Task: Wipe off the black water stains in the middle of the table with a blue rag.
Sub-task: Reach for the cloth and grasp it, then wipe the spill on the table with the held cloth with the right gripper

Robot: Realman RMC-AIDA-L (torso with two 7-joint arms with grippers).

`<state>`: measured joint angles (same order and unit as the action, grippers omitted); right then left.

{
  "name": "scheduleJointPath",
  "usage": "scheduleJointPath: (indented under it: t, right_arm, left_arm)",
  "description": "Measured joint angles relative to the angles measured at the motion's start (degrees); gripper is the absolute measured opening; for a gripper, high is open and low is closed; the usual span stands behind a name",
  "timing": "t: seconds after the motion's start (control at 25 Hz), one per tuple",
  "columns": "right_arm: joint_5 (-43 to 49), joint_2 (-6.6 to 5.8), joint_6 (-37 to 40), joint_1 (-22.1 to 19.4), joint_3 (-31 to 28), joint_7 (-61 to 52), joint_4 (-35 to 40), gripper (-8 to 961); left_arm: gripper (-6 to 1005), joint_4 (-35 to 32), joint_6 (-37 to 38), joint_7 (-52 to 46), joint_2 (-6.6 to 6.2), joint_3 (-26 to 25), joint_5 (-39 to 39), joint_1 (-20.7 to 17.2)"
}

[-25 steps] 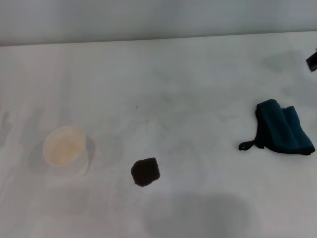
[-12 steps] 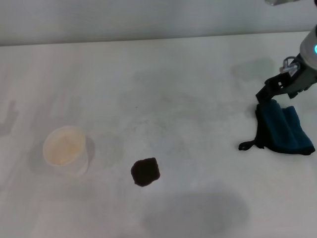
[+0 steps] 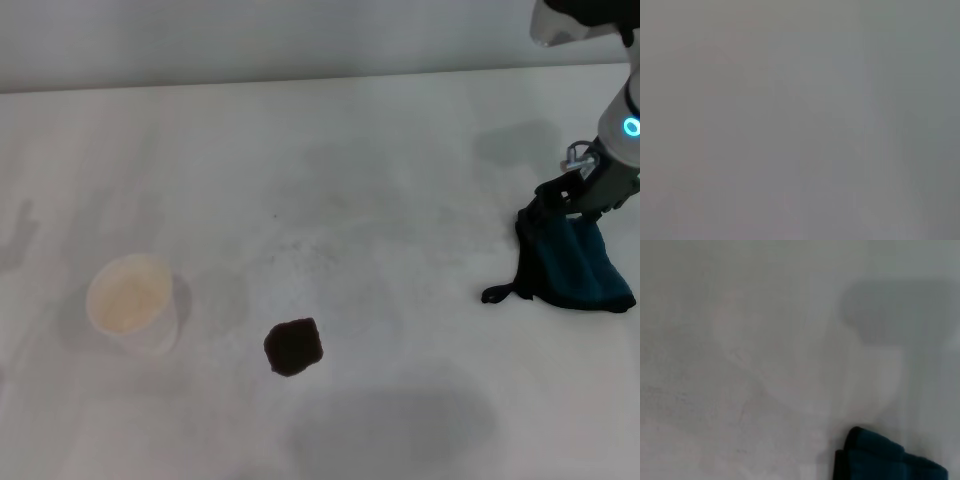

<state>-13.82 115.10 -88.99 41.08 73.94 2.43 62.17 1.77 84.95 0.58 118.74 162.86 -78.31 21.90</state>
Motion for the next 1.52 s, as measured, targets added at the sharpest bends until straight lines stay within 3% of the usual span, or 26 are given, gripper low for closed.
scheduleJointPath:
  t: [0.72,0.92,1.04,1.24,1.52]
  right_arm:
    - [-0.02,0.00,7.15,2.66,1.12,0.09,-11.66,766]
    - [0.07,-0.05,7.91,2.89,1.09,0.11,-12.28,617]
    - [0.47,-0.03,8.07,3.02,1.14,0.11,-12.47,363]
    - [0.64,0.12,8.42,3.75,1.33,0.12,-14.31,205]
    - [0.25,0.48,9.67,4.62,3.31,-0.01,-15.85,101]
  left_arm:
    - [847,0.80,-1.37,0.03,0.00,0.00,0.00,0.78]
    - [847,0.82,-1.37,0.03,0.00,0.00,0.00,0.78]
    - [847,0.88,-1.37,0.03,0.00,0.00,0.00,0.79]
    - [846,1.28,-1.37,0.04,0.00,0.00,0.01,0.90]
    - [846,1.42,-1.38,0.04,0.00,0.00,0.00,0.66]
